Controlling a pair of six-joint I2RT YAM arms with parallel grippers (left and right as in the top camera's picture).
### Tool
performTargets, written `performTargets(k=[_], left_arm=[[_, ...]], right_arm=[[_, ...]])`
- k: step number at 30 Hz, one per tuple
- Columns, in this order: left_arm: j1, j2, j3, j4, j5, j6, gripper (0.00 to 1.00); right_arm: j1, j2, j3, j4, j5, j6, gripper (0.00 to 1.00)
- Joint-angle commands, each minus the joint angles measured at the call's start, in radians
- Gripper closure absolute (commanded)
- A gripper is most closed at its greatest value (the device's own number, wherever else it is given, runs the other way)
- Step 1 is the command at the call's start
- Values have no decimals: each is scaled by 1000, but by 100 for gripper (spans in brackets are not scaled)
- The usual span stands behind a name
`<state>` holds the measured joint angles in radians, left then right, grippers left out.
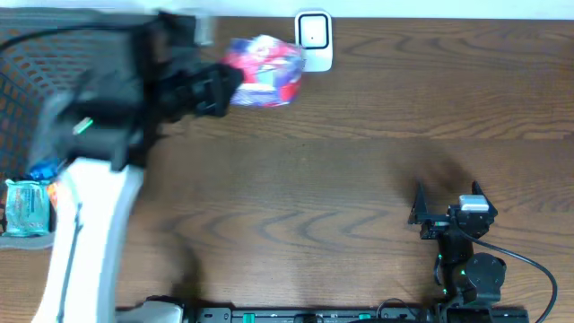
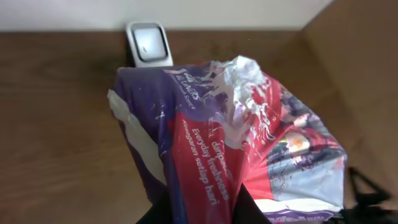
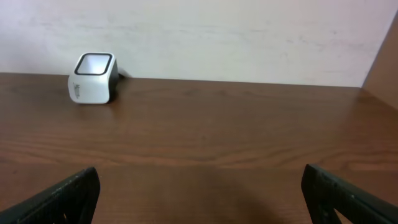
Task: Scan the item barcode
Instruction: 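Carry the pink-purple bag to the table centre and release it, then reach the left gripper into the basket and grasp the orange tissue pack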
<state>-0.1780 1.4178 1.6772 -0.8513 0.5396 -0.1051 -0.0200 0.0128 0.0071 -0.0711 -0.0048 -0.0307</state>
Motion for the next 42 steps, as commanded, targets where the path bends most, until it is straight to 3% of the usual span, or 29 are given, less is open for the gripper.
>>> performTargets(k=[1,8,10,12,14,17,24,31,37,42], left_arm=[[-109,168,0,69,-74,19,93],[-217,445,0,162,-89,-48,92],[-228,484,0,161,-89,-50,86],[-232,504,0,156,-89,-50,41],[-231,504,0,150,-89,-50,34],[-219,471,13,145,-89,-50,4],[-55,205,53,136,-130,-49,2],[282,-8,53,-3,-464,-72,2],[682,0,37,-193,-578,-244,2],[835,93,2,-282,-578,-302,2]], right_arm=[[-7,-4,-2,-4,-4,-8,1],[-7,-4,-2,-4,-4,-8,1],[-7,-4,-2,-4,-5,-8,1],[-7,-4,-2,-4,-4,-8,1],[-7,-4,-2,-4,-4,-8,1],[-7,-4,-2,-4,-5,-8,1],[-7,-4,-2,-4,-4,-8,1],[-7,-4,-2,-4,-4,-8,1],[-7,-4,-2,-4,-5,-8,1],[-7,-4,-2,-4,-5,-8,1]])
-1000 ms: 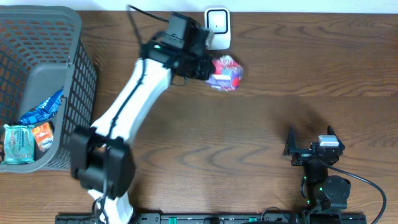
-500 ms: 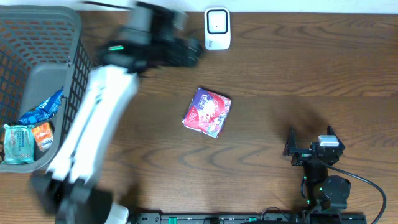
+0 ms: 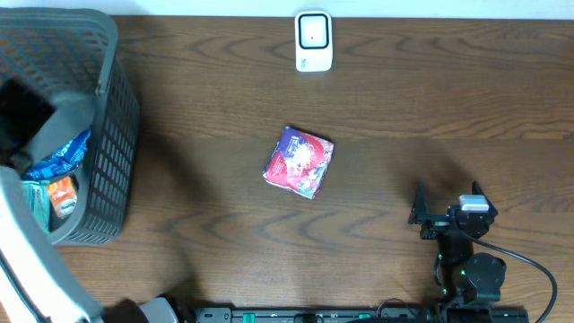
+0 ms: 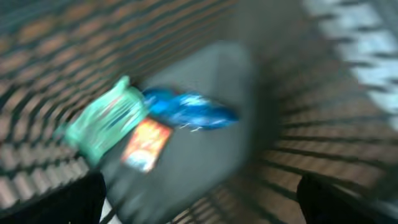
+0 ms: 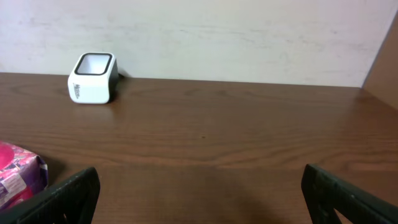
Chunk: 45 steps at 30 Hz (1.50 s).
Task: Scan the item barcode
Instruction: 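Reach the left gripper into the basket and grasp the orange tissue pack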
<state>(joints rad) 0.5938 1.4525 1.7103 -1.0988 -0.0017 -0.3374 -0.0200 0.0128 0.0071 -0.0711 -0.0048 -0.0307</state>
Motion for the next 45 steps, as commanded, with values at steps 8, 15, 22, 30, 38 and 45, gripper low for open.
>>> performTargets(k=[8,15,22,30,38,45], left_arm=[[84,234,-121,-34,-143,-154,2],[68,373,-150,31,-111,-108,0],[3,470,-151,45,-124,-101,2],[-23,568,-158,38,-270,-101,7],[-14,592,-215,65,-269,-89,65],[-14,581,-209,49,-215,-89,92]], right_arm=[[-7,-4,-2,-4,-5,-8,1],[-7,-4,-2,-4,-4,-8,1],[-7,-4,-2,-4,-4,-8,1],[-7,-4,-2,-4,-5,-8,1],[-7,-4,-2,-4,-5,-8,1],[-7,-4,-2,-4,-4,-8,1]])
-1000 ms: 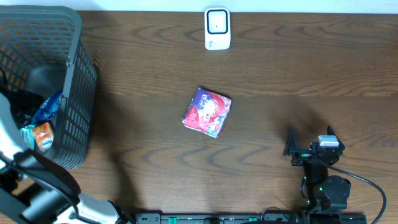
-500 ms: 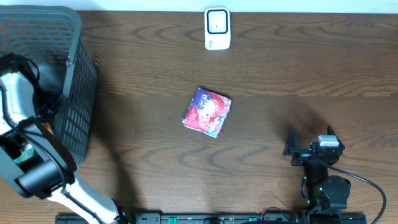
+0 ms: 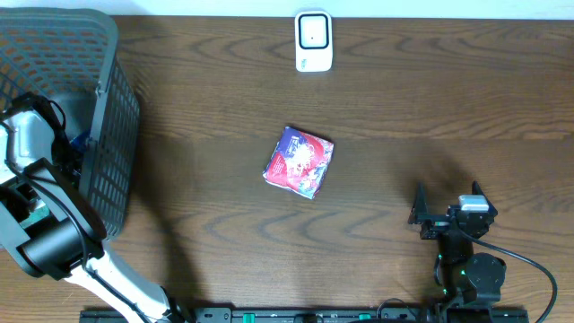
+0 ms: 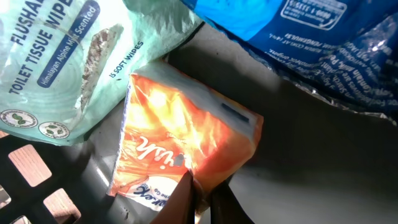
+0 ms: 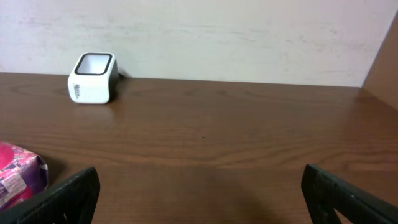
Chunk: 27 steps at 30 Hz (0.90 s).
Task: Scan the item barcode
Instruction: 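Reach the left gripper into the basket and grasp the orange tissue pack, then carry the orange tissue pack right of the bag and release it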
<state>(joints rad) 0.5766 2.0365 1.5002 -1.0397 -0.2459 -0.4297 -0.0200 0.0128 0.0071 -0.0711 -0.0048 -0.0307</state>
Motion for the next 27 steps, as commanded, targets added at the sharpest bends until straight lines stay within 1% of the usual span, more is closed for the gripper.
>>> performTargets(k=[1,6,7,9,10,11,17,18,19,20,21,22,23,24,27], left_arm=[[3,-7,5,-20,28,4,92],[3,-48,23,-43,28,6,93],[3,-52,23,-43,28,6,89],[3,-51,22,-43,28,6,34],[3,-48,19,-43,28,6,12],[3,-46,13,-43,27,6,2],[3,-44,-63,12,28,7,2],[3,-44,-75,21,28,7,5],[3,-44,-85,26,28,7,14],[3,-44,-90,29,28,7,28],[3,-44,-90,29,28,7,44],[3,-45,-90,29,28,7,63],[3,-45,-89,28,28,7,79],[3,-45,-87,28,28,7,92],[3,-47,-66,4,28,7,93]], right_arm=[[-7,-4,-2,-4,-4,-8,1],[-7,-4,-2,-4,-5,-8,1],[-7,-4,-2,-4,-5,-8,1],[-7,-4,-2,-4,-4,-8,1],[-7,-4,-2,-4,-4,-8,1],[-7,-4,-2,-4,-5,-8,1],[-7,-4,-2,-4,-4,-8,1],[-7,-4,-2,-4,-5,-8,1],[-7,-4,-2,-4,-4,-8,1],[-7,-4,-2,-4,-4,-8,1],[-7,-4,-2,-4,-5,-8,1],[-7,-4,-2,-4,-5,-8,1],[-7,-4,-2,-4,-4,-8,1],[-7,-4,-2,-4,-4,-8,1],[-7,-4,-2,-4,-5,-8,1]])
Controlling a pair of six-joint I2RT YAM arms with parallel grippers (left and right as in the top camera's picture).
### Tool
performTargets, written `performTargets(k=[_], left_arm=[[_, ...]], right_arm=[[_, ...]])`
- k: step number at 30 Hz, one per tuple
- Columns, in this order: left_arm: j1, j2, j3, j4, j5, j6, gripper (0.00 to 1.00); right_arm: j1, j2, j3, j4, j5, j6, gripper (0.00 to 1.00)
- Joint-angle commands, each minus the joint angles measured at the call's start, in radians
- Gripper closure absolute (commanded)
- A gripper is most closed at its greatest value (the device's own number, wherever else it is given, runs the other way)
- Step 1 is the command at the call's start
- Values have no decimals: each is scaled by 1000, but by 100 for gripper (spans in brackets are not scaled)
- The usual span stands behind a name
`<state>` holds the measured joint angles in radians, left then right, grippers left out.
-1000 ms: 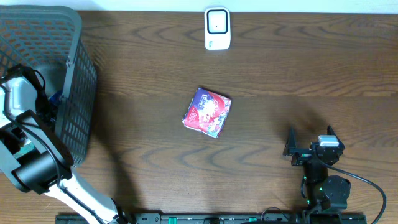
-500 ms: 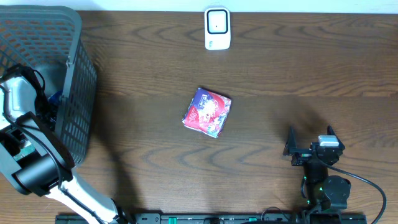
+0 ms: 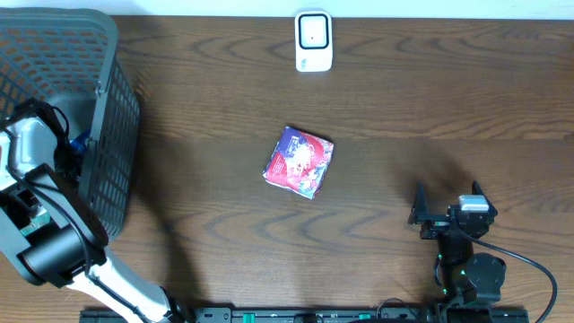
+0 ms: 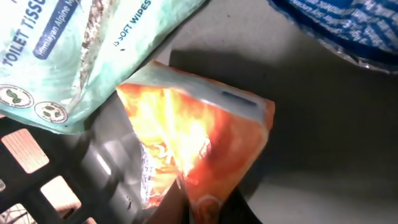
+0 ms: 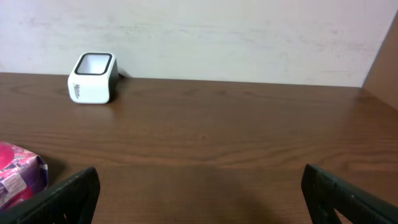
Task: Scan the item barcode
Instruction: 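Carry the orange tissue pack right of the bag and release it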
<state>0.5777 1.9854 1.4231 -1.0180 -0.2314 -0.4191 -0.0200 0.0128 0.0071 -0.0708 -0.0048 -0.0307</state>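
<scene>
Down inside the grey mesh basket, my left gripper is shut on the lower edge of an orange packet. The packet hangs crumpled and tilted over the basket floor. The white barcode scanner stands at the table's far edge, and it also shows as the scanner in the right wrist view. A red-and-purple packet lies mid-table. My right gripper rests open near the front right, nothing between its fingers.
In the basket, a green toilet-wipes pack lies left of the orange packet and a blue pack lies at the upper right. The basket wall is close on the left. The red-and-purple packet shows at the right wrist view's left edge.
The orange packet has tipped and crumpled in my left gripper's hold, with its lower end drawn up off the basket floor. The right arm and the table packet have not moved.
My left gripper first held the red-and-purple packet up near the scanner. Then that packet lay mid-table and the gripper was open over the basket. Then it was shut on the orange packet's edge in the basket, and now the packet is tilted up in its hold.
</scene>
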Motion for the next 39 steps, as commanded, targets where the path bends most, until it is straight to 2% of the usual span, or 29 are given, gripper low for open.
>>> performTargets(k=[1,5,9,13,18,20,25,27,30,33,39], left_arm=[[2,0,24,-31,14,-4,93],[0,-50,134,-111,21,-5,93],[0,-154,261,-141,130,-5,93],[0,-303,344,-92,325,-5,93],[-48,-514,348,93,740,-3,93],[-107,-567,348,126,790,6,93],[-358,-632,348,159,779,170,93],[-481,-626,346,152,718,208,93],[-687,-584,315,150,536,217,93],[-833,-509,286,149,411,217,93],[-1031,-277,280,167,387,216,93]], right_arm=[[-7,-4,-2,-5,-4,-8,1],[-7,-4,-2,-5,-4,-8,1],[-7,-4,-2,-5,-5,-8,0],[-7,-4,-2,-5,-5,-8,1],[-7,-4,-2,-5,-4,-8,1],[-7,-4,-2,-5,-4,-8,1],[-7,-4,-2,-5,-5,-8,1],[-7,-4,-2,-5,-4,-8,1],[-7,-4,-2,-5,-4,-8,1],[-7,-4,-2,-5,-4,-8,1],[-7,-4,-2,-5,-5,-8,1]])
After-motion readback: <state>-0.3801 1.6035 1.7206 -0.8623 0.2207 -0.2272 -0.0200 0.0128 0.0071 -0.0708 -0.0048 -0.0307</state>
